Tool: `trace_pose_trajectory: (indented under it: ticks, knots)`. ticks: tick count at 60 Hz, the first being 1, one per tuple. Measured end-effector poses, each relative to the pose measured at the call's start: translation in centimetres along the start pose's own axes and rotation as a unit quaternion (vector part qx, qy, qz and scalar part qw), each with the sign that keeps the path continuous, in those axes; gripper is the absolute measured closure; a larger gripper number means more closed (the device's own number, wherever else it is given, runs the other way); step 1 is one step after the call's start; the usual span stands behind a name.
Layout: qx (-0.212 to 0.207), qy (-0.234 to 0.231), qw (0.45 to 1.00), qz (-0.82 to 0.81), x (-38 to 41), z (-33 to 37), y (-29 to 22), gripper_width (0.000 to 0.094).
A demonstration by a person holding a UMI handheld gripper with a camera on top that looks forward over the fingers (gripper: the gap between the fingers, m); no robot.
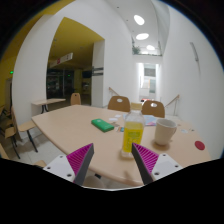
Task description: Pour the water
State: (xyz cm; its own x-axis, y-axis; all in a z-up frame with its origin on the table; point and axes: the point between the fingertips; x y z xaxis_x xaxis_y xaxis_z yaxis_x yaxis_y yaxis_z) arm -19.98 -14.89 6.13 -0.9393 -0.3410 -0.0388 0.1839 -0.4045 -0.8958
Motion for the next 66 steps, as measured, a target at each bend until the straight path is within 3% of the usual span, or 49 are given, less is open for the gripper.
trace_pose_trajectory:
  ticks: [14,28,32,37,45,54,60,66]
  knots:
    - [-0.021,0.086,0.996,0.007,-5.4,-4.4,-2.2,0.0113]
    - [-0.014,0.089,0.995,-0.035,-8.2,-9.6,-4.7,0.0131]
    - [-0.007,0.072,0.997,-0.041,-7.8,-10.5,-4.5,0.0200]
    - [0.007,0.061,0.997,-0.055,-7.9,-11.2,-3.9,0.0421]
    - [-0.003,0.091,0.994,-0.059,-9.4,-11.1,-4.1,0.0482]
    - [-0.013,0.032,0.992,-0.121,-8.6,-11.7,-4.6,0.0607]
    - [-0.024,0.011,0.983,-0.182,-8.5,-12.2,-5.9,0.0610]
    - [-0.050,-0.051,0.954,-0.293,-8.4,-11.7,-8.9,0.0610]
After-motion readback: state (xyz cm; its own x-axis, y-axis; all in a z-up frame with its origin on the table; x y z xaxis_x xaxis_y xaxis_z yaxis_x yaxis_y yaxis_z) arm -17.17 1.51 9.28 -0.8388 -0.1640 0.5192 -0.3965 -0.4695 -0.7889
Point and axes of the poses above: the point between the fingertips, and its own axes, seen from behind it with the camera up: x to the left, y down, z backward, against the way the camera looks, and after that the axes turned 10 degrees about x, right-handed
